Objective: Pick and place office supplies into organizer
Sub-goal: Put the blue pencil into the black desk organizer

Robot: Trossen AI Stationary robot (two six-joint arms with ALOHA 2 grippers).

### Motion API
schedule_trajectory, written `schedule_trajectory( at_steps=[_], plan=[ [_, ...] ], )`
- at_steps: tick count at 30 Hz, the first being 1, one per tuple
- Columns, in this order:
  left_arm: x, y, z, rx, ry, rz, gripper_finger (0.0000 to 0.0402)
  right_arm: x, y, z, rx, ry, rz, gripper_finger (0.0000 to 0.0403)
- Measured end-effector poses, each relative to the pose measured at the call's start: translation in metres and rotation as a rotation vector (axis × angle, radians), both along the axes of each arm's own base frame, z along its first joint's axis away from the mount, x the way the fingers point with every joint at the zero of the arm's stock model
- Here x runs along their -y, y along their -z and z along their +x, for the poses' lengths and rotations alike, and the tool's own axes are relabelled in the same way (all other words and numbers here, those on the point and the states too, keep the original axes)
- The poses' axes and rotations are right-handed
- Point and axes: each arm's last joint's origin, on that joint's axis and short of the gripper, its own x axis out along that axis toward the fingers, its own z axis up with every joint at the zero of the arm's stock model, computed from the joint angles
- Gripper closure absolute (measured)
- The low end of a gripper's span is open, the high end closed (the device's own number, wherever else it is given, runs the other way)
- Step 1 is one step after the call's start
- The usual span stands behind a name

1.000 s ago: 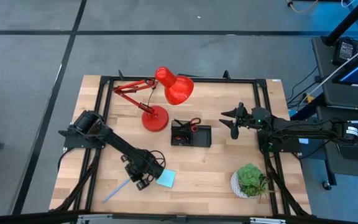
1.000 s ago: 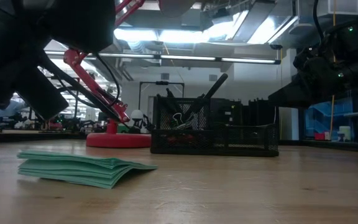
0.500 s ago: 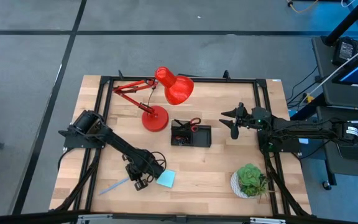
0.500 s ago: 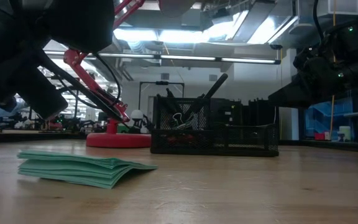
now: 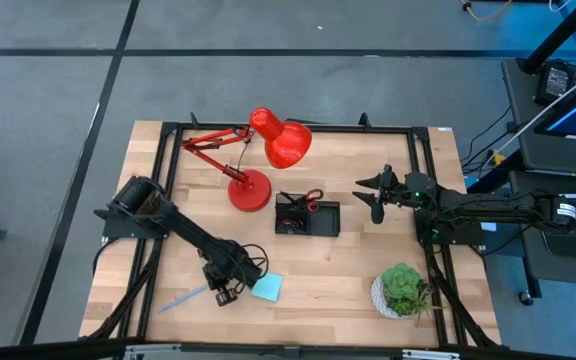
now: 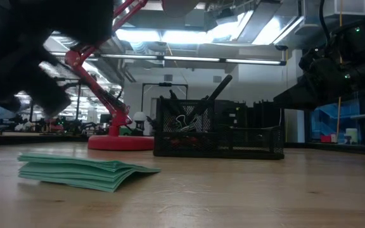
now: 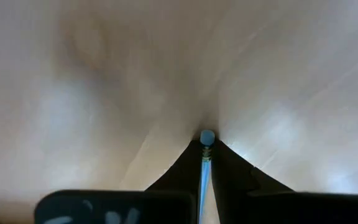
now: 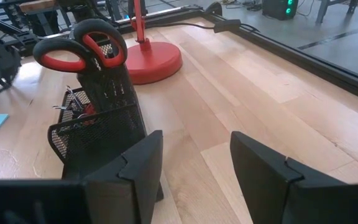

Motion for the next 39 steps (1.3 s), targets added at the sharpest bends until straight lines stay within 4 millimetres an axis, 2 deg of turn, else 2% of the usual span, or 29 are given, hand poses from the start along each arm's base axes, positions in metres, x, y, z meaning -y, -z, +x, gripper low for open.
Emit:
schedule_trajectory(
  at_steps=[12, 22, 33, 39],
  plan=[
    [-0.003, -0.066, 0.019, 0.424, 0.113, 0.103, 0.0387, 0.0, 0.0, 0.0, 0.005, 0.0, -0.002, 0.0212],
    [-0.012, -0.119, 0.019, 0.771, 0.174, 0.237, 0.0387, 0.0, -0.001, 0.0, 0.008, -0.001, -0.006, 0.0212],
    [-0.03, -0.171, 0.015, 1.125, 0.235, 0.464, 0.0387, 0.0, -0.002, 0.0, 0.011, -0.007, -0.031, 0.0212],
    [-0.046, -0.196, 0.015, 1.254, 0.246, 0.726, 0.0387, 0.0, -0.005, 0.001, 0.037, -0.007, -0.044, 0.0212]
  ],
)
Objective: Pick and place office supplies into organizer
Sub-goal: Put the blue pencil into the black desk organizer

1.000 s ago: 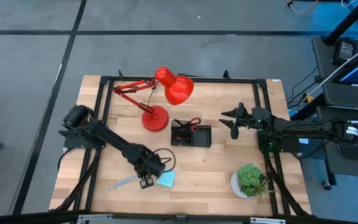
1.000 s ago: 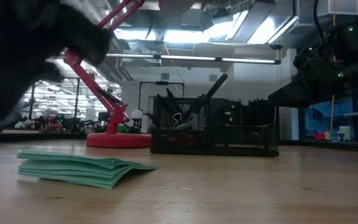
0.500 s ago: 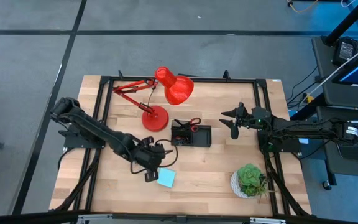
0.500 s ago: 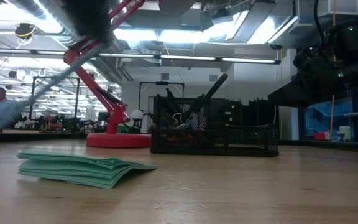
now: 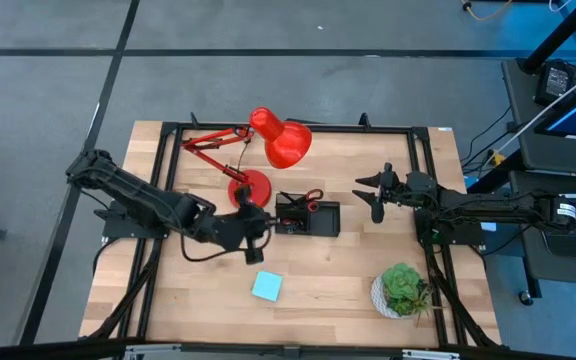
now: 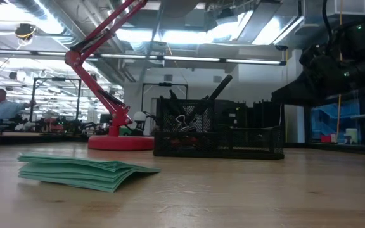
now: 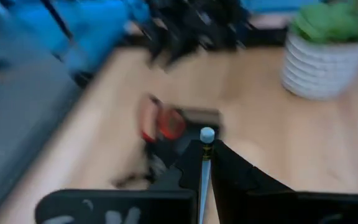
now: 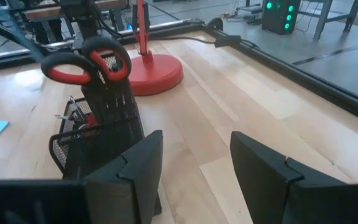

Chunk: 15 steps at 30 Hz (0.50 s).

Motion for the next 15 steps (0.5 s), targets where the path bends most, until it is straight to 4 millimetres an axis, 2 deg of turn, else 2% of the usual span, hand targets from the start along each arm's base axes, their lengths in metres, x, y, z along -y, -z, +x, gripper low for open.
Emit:
schedule_trajectory(
  at_steps=[5, 15],
  plan=[
    [-0.01, -0.009, 0.001, 0.045, -0.085, 0.17, 0.0387, 0.0, -0.001, 0.0, 0.006, 0.0, -0.002, 0.0212],
    [-0.022, -0.012, 0.015, 0.15, -0.032, 0.22, 0.0387, 0.0, -0.001, 0.0, -0.009, -0.01, -0.047, 0.0212]
  ],
)
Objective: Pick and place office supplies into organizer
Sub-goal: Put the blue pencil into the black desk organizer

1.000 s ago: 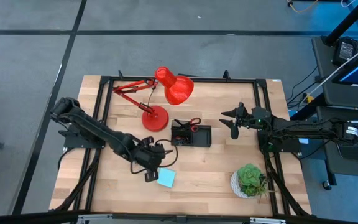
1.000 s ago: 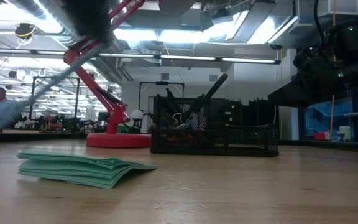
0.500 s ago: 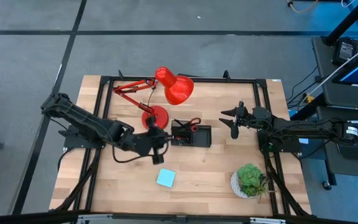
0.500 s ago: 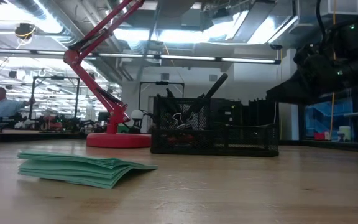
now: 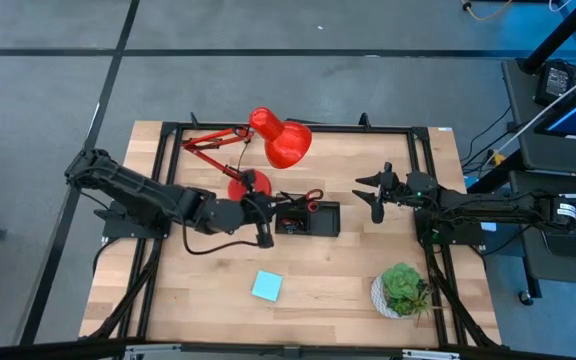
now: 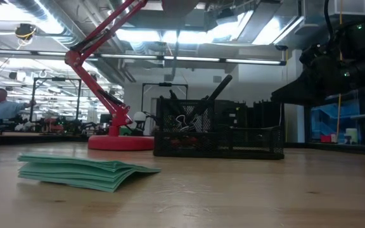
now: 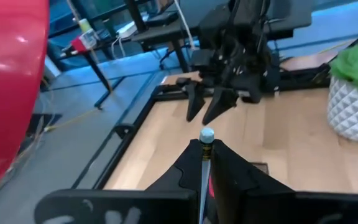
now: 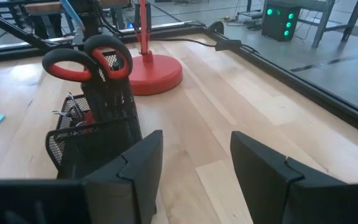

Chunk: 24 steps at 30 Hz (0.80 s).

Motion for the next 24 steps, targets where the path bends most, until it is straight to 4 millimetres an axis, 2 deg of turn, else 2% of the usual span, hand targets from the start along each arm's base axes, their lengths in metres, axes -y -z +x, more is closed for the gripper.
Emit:
schedule_trajectory(
  at_steps=[9, 17, 24],
  plan=[
    [-0.015, 0.0, 0.007, 0.028, 0.012, -0.059, 0.0387, 0.0, 0.0, 0.0, -0.001, 0.0, 0.004, 0.0212],
    [-0.03, 0.035, 0.009, 0.066, -0.024, -0.081, 0.0387, 0.0, 0.001, 0.0, -0.004, 0.0, 0.006, 0.0212],
    [-0.034, 0.054, 0.007, 0.099, -0.039, -0.1, 0.0387, 0.0, 0.001, 0.0, -0.009, 0.0, 0.007, 0.0212]
  ],
)
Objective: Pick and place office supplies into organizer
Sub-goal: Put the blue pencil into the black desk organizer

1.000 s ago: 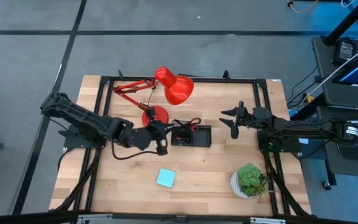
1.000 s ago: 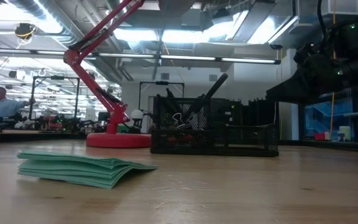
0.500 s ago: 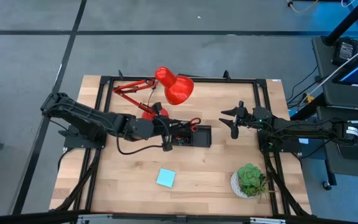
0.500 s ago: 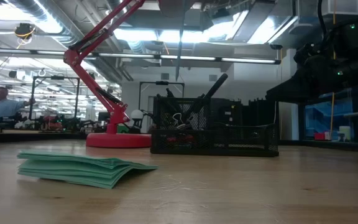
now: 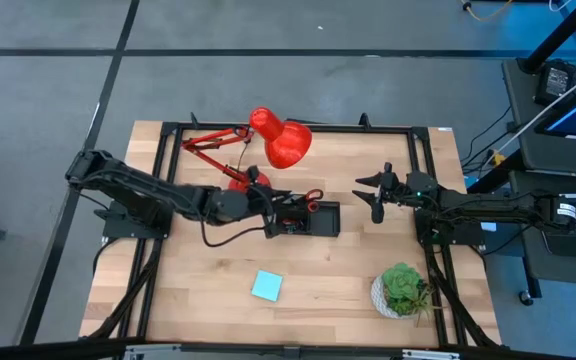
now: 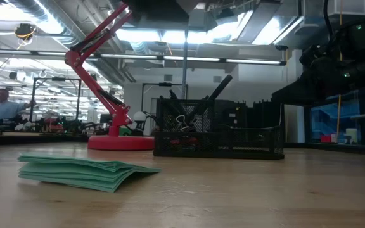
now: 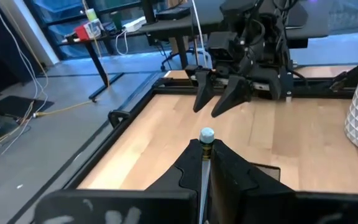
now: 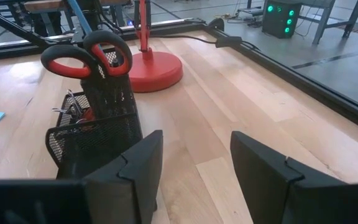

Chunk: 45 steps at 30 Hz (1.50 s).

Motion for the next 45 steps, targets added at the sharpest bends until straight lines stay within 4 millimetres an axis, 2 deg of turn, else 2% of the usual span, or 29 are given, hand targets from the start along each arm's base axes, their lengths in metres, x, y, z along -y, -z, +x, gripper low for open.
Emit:
schedule_trajectory(
  at_steps=[9, 22, 32, 45],
  plan=[
    [-0.002, 0.03, -0.009, 0.052, -0.014, -0.009, 0.0387, 0.0, 0.0, 0.0, 0.0, 0.0, -0.001, 0.0212],
    [-0.02, 0.066, -0.023, 0.052, -0.092, -0.078, 0.0387, 0.0, 0.0, 0.0, 0.001, 0.0, -0.001, 0.0212],
    [-0.025, 0.073, -0.024, 0.016, -0.112, -0.111, 0.0381, 0.0, 0.0, 0.0, 0.002, 0.001, -0.001, 0.0212],
    [-0.025, 0.074, -0.024, -0.005, -0.111, -0.094, 0.0331, 0.0, 0.0, 0.0, 0.002, 0.0, -0.003, 0.0212]
  ],
)
